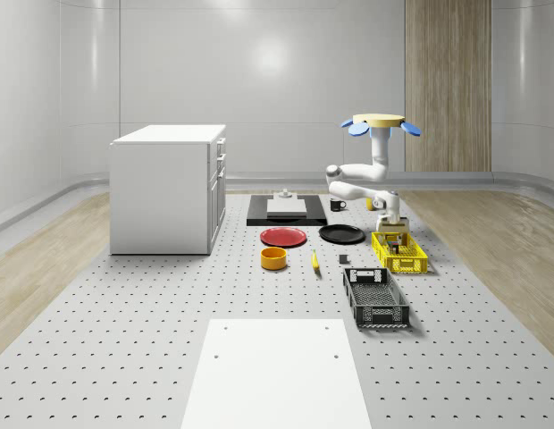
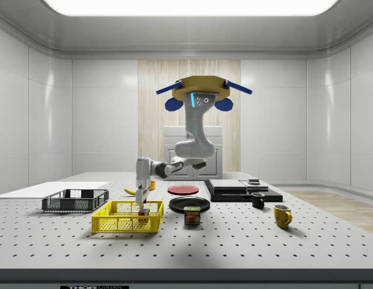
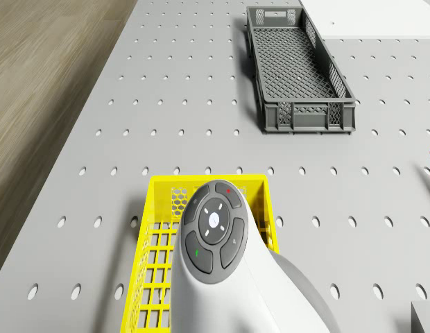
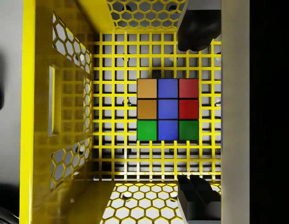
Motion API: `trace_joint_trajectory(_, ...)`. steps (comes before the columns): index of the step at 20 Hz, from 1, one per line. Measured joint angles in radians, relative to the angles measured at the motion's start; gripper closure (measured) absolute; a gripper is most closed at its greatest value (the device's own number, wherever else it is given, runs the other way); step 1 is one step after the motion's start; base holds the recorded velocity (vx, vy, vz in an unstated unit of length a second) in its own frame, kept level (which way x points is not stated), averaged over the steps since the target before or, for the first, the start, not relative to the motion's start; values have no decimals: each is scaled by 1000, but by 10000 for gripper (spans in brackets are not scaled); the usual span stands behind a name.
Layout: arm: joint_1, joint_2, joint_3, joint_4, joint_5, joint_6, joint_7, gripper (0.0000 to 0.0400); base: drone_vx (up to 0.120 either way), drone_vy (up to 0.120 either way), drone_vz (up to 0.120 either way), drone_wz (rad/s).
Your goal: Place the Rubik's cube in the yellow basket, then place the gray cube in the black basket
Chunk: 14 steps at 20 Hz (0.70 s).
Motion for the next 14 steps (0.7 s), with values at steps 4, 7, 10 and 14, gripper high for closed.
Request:
trace_joint_trajectory(4, 8, 0, 41, -16, 38, -19, 1, 1, 0, 0, 90, 0)
trace_joint_trajectory(7, 11, 0, 59, -22, 55, -27, 2, 0, 0, -80, 80, 0)
trace_joint_trajectory(10, 12, -1, 69, -25, 65, -30, 2, 0, 0, -120, 0, 0)
trace_joint_trajectory(14, 12, -2, 75, -27, 71, -32, 3, 0, 0, -120, 0, 0)
